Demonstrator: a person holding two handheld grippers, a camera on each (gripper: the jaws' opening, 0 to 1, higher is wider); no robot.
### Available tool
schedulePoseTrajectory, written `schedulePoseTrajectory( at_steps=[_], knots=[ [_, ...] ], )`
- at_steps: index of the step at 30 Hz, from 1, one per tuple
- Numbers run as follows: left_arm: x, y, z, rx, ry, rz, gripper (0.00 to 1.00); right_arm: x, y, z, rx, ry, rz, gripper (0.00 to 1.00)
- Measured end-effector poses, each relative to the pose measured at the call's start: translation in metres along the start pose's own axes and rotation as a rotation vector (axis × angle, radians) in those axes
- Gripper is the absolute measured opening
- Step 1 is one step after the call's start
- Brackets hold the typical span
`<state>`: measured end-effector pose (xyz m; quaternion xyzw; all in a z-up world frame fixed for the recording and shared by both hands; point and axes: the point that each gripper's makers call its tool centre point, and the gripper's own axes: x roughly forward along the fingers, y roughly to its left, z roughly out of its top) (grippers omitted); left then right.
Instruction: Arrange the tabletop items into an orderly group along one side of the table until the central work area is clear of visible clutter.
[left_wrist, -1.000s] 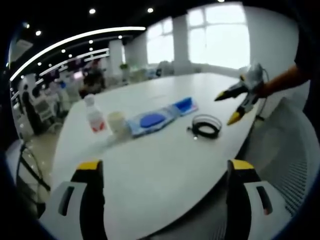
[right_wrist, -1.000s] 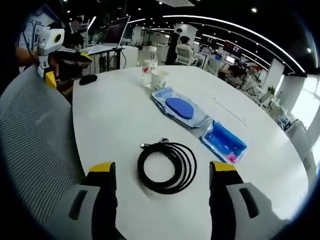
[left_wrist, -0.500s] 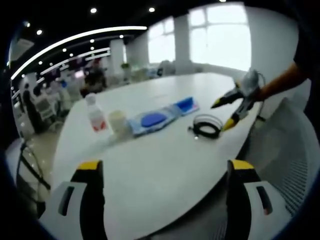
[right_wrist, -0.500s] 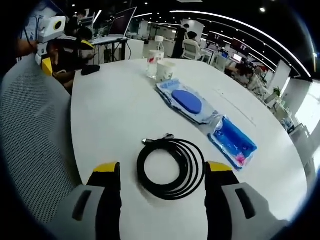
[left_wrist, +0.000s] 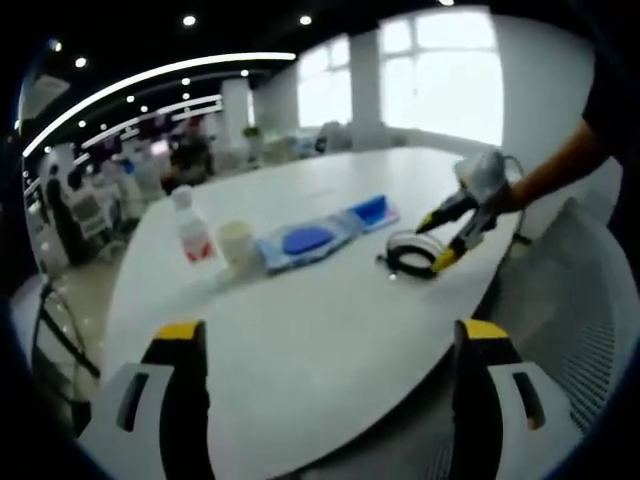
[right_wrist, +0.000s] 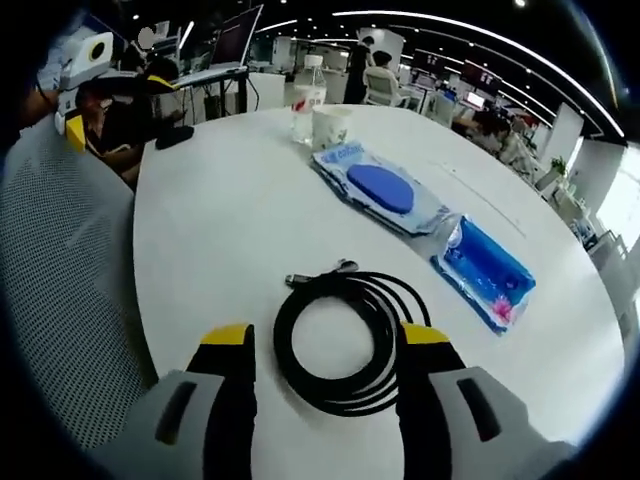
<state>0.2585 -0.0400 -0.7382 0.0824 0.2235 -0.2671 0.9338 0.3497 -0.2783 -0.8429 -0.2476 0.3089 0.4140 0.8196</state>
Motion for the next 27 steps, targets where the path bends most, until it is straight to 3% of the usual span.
schedulePoseTrajectory(
  at_steps=[15, 27],
  knots=[
    [0.004, -0.001, 0.001, -0.007, 0.005, -0.002, 0.98, 0.015, 0.0, -0.006, 0.113, 0.014, 0.009, 0.4],
    [0.004, -0.001, -0.001, -0.012, 0.01, -0.003, 0.97, 0.029, 0.005, -0.005, 0.249, -0.024, -0.026, 0.29]
  ],
)
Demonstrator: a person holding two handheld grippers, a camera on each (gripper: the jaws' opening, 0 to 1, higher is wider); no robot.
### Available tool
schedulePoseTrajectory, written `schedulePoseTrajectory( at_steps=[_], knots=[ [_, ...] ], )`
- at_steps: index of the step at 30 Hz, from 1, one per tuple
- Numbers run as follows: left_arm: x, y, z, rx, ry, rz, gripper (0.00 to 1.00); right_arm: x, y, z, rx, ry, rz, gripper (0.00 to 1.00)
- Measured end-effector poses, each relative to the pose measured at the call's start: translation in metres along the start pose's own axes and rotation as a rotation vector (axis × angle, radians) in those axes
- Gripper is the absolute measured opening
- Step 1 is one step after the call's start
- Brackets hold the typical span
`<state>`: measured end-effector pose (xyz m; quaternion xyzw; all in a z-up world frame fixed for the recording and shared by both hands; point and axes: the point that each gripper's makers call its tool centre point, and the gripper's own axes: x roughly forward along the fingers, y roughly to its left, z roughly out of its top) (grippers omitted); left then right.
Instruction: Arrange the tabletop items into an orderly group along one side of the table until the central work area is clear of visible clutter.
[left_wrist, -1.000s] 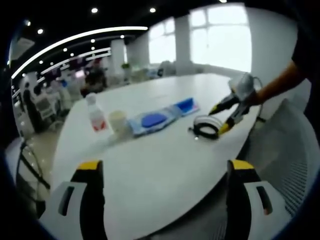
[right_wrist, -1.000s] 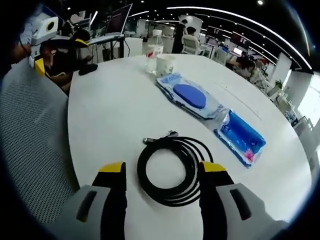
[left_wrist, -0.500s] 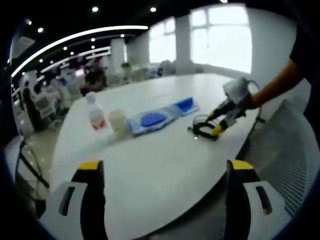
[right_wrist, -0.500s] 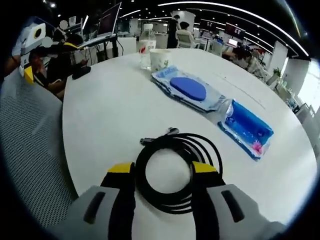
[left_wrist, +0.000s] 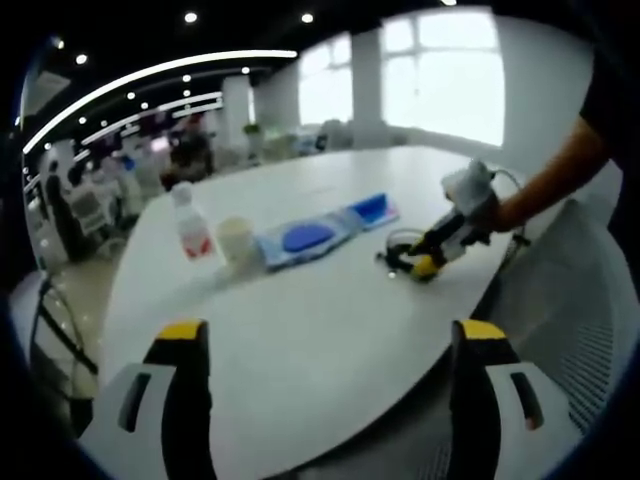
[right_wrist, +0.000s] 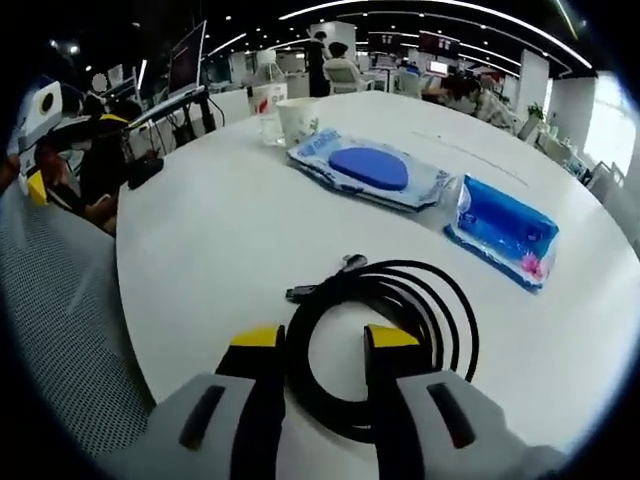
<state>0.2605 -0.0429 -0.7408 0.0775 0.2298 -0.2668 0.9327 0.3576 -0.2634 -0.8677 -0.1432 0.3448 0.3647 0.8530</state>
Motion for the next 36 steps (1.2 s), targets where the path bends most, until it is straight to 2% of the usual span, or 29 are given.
schedulePoseTrajectory(
  at_steps=[3, 8, 11, 15, 22, 25, 27, 36],
  knots=[
    [0.0, 0.0, 0.0, 0.0, 0.001, 0.0, 0.97, 0.002, 0.0, 0.002, 0.041, -0.021, -0.018, 0.26],
    [0.0, 0.0, -0.001, -0.004, 0.002, 0.0, 0.97, 0.004, -0.003, 0.006, 0.055, -0.065, -0.077, 0.24],
    [0.0, 0.0, -0.002, -0.004, 0.004, 0.001, 0.97, 0.007, -0.002, 0.009, 0.123, -0.092, -0.085, 0.23],
    [-0.001, 0.0, -0.003, -0.007, 0.007, -0.001, 0.97, 0.011, -0.004, 0.01, 0.154, -0.097, -0.109, 0.22],
    [-0.001, 0.0, -0.003, -0.01, 0.007, -0.002, 0.96, 0.015, 0.002, 0.008, 0.121, -0.071, -0.127, 0.14],
    [-0.001, 0.0, -0.003, -0.011, 0.007, -0.001, 0.96, 0.015, -0.002, 0.009, 0.058, -0.064, -0.16, 0.1],
    [-0.001, 0.0, -0.003, -0.01, 0.007, -0.001, 0.96, 0.014, -0.001, 0.007, 0.113, -0.074, -0.169, 0.09],
    [-0.002, 0.001, -0.003, -0.009, 0.005, 0.002, 0.96, 0.014, 0.001, 0.008, 0.102, -0.053, -0.215, 0.05]
  ],
)
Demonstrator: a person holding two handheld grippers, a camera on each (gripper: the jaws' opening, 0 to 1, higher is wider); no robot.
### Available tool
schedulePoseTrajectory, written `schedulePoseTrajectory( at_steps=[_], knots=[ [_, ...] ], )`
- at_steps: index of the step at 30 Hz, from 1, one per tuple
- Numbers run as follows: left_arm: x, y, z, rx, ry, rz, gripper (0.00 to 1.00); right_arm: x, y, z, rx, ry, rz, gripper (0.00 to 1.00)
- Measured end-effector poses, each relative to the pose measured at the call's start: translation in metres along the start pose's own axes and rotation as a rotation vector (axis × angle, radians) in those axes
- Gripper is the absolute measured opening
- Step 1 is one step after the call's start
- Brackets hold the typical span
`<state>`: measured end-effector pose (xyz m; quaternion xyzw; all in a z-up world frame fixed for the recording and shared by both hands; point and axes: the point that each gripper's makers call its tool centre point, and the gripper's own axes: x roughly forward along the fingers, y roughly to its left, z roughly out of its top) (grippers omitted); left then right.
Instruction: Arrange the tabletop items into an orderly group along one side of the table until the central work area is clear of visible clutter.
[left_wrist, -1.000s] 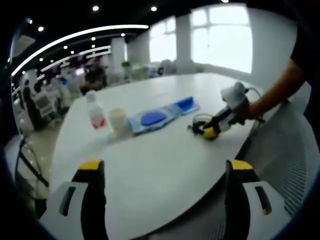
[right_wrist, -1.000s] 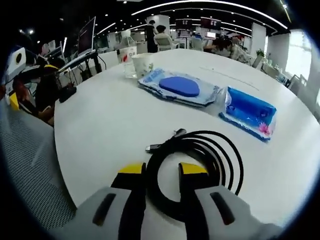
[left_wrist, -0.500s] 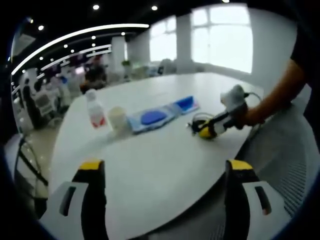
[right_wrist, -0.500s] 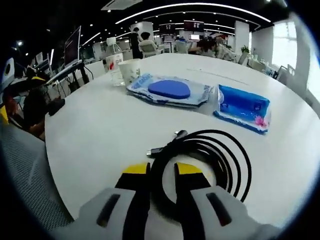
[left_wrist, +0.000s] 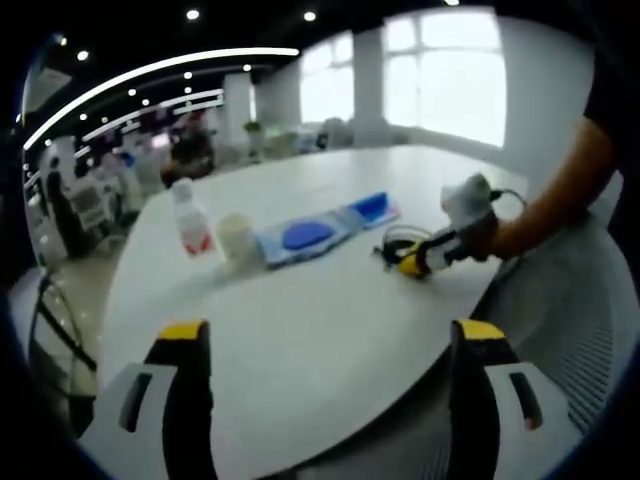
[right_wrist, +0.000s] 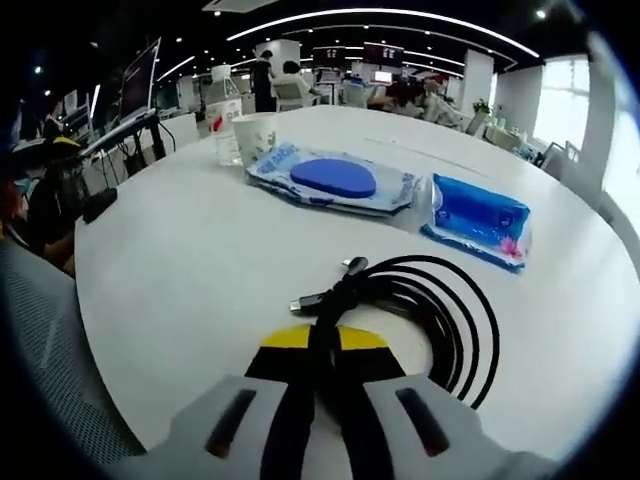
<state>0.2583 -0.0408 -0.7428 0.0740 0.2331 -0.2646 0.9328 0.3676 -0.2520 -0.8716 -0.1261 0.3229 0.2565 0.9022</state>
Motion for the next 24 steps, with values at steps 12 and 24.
schedulePoseTrajectory(
  at_steps=[12, 24],
  knots=[
    [-0.001, 0.0, 0.002, -0.004, -0.011, -0.001, 0.96, 0.001, -0.002, -0.001, 0.054, 0.046, 0.012, 0.04],
    [-0.001, 0.0, 0.004, -0.002, -0.018, 0.0, 0.96, -0.011, 0.002, 0.006, 0.156, 0.055, 0.099, 0.04]
  ],
)
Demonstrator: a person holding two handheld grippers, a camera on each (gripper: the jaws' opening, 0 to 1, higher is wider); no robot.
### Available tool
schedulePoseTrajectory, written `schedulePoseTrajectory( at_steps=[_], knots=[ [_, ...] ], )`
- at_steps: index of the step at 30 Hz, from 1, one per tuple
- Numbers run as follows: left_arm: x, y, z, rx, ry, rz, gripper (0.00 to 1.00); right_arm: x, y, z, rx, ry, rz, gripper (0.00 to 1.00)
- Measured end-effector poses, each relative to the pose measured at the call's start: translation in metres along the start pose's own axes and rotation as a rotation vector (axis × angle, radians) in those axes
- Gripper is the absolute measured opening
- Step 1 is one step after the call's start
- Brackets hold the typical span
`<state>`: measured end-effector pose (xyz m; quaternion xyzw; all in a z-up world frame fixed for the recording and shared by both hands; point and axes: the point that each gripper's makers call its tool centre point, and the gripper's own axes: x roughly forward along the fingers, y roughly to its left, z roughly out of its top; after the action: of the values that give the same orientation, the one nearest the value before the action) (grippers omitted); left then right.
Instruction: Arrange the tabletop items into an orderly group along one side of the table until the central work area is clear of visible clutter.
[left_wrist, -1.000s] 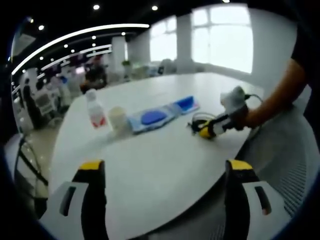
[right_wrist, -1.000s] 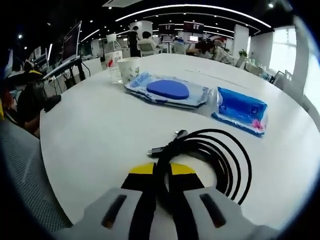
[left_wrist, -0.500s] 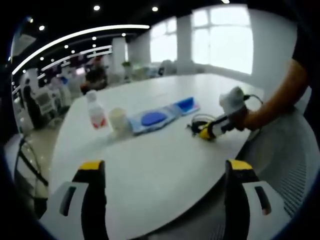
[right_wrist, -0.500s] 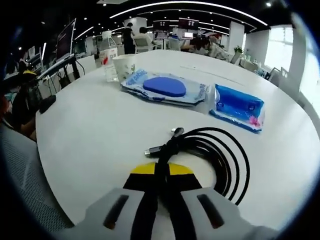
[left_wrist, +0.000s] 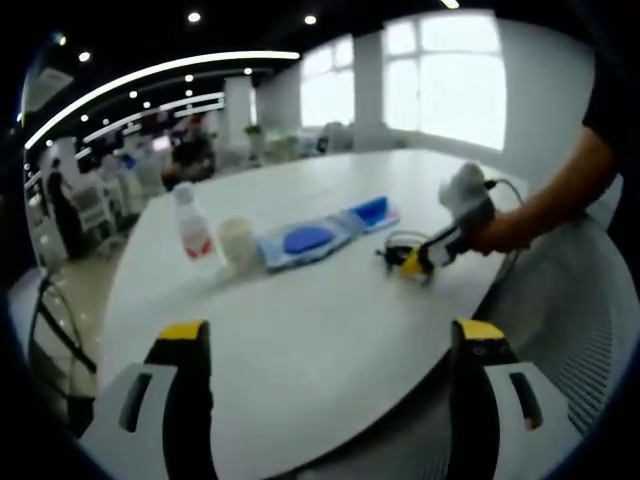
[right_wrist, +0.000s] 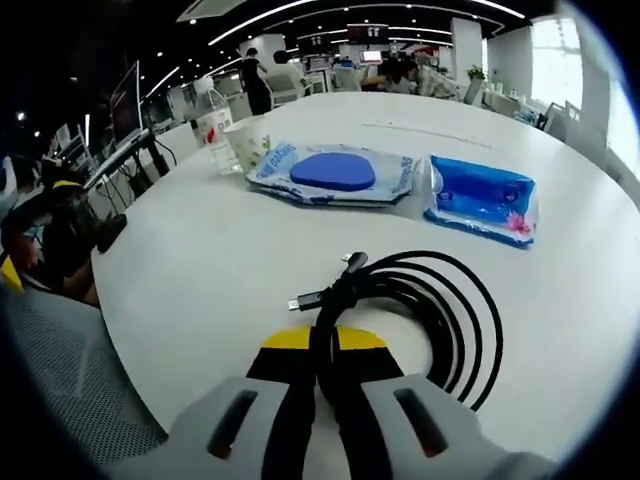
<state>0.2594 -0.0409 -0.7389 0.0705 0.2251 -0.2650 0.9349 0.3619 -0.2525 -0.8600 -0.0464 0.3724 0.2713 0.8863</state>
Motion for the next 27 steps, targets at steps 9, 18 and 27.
schedulePoseTrajectory(
  at_steps=[9, 18, 27],
  knots=[
    [0.0, 0.001, 0.002, -0.002, -0.009, 0.002, 0.96, -0.022, -0.004, 0.018, 0.007, -0.034, 0.015, 0.03],
    [0.0, 0.0, 0.002, -0.001, -0.01, 0.0, 0.96, -0.042, -0.003, 0.039, 0.006, -0.084, 0.034, 0.03],
    [0.0, 0.0, 0.003, 0.002, -0.016, 0.0, 0.96, -0.063, 0.002, 0.068, -0.025, -0.146, 0.057, 0.03]
  ],
)
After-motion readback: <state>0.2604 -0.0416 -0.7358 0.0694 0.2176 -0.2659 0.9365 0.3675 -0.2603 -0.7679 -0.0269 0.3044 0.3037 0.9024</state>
